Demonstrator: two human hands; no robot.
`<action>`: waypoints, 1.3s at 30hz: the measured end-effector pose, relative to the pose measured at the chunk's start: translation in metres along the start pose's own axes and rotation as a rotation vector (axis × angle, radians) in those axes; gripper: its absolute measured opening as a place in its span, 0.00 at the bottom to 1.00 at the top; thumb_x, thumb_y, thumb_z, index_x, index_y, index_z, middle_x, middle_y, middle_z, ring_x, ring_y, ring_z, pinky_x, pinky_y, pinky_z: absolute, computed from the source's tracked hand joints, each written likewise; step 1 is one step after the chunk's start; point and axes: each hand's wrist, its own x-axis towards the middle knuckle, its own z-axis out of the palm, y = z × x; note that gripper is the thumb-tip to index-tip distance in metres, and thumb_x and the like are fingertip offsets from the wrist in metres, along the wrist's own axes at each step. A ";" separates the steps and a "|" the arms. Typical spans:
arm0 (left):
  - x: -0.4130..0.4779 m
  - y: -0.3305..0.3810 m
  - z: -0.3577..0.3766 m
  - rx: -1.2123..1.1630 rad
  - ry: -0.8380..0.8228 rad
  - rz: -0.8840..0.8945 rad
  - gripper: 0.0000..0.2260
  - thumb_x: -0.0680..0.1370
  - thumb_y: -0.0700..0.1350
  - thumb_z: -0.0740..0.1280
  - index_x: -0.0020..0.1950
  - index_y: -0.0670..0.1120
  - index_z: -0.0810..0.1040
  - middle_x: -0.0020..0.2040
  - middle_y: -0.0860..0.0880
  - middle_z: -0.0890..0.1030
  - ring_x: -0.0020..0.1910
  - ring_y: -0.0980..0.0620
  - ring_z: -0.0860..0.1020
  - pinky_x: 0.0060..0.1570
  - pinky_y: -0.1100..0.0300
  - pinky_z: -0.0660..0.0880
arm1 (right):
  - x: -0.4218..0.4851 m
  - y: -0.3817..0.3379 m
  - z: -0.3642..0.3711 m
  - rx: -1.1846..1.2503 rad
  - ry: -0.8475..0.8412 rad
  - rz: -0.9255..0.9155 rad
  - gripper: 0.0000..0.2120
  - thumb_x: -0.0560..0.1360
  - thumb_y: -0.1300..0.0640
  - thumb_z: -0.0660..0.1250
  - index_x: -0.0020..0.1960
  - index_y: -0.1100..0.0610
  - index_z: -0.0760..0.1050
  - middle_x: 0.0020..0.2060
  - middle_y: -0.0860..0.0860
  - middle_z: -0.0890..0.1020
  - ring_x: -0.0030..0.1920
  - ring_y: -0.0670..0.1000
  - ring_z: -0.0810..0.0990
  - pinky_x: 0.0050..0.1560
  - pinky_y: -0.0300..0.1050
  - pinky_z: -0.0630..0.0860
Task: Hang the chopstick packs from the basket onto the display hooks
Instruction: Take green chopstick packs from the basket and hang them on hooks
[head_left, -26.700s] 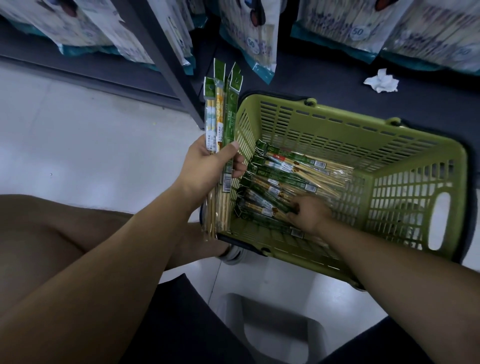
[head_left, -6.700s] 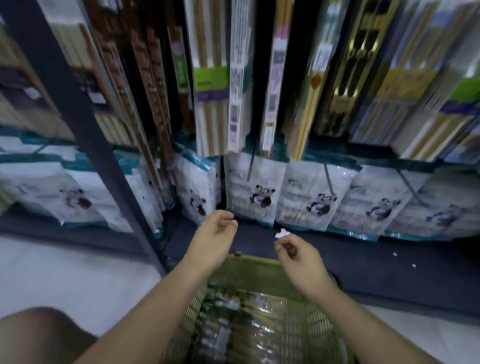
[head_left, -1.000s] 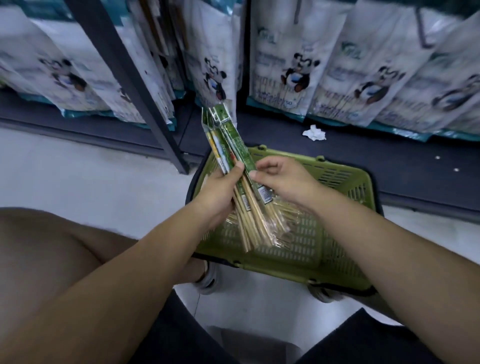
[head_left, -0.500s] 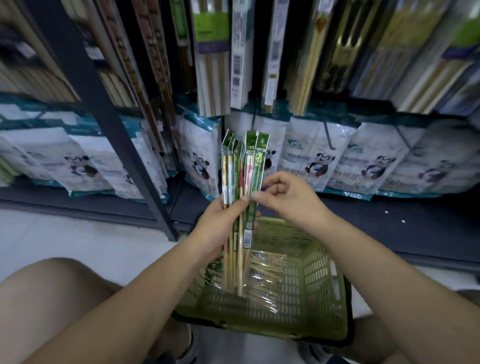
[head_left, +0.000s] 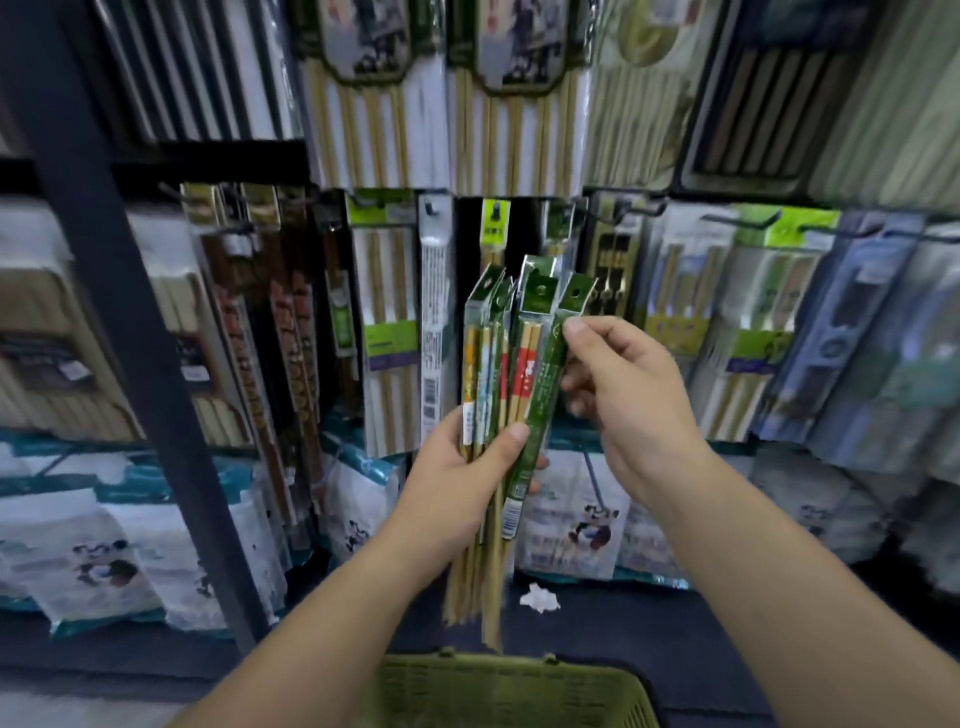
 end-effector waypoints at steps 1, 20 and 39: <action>0.006 0.002 0.002 -0.003 -0.004 0.021 0.08 0.80 0.46 0.70 0.58 0.48 0.79 0.48 0.46 0.88 0.42 0.49 0.87 0.37 0.61 0.82 | 0.006 -0.006 0.001 0.020 0.019 -0.004 0.08 0.82 0.51 0.67 0.47 0.51 0.82 0.34 0.47 0.78 0.34 0.46 0.76 0.31 0.41 0.72; 0.042 0.001 -0.007 -0.016 0.108 0.087 0.29 0.68 0.69 0.72 0.65 0.55 0.78 0.54 0.51 0.86 0.55 0.47 0.84 0.61 0.39 0.79 | 0.076 -0.025 0.020 -0.161 0.203 -0.282 0.16 0.82 0.53 0.67 0.42 0.64 0.78 0.26 0.46 0.68 0.29 0.46 0.67 0.33 0.38 0.71; 0.040 0.003 -0.006 0.022 0.071 0.109 0.06 0.81 0.51 0.70 0.49 0.65 0.81 0.47 0.48 0.88 0.42 0.50 0.86 0.41 0.61 0.81 | 0.095 -0.009 0.023 -0.312 0.305 -0.282 0.18 0.80 0.49 0.67 0.33 0.52 0.77 0.22 0.40 0.72 0.27 0.40 0.70 0.39 0.36 0.71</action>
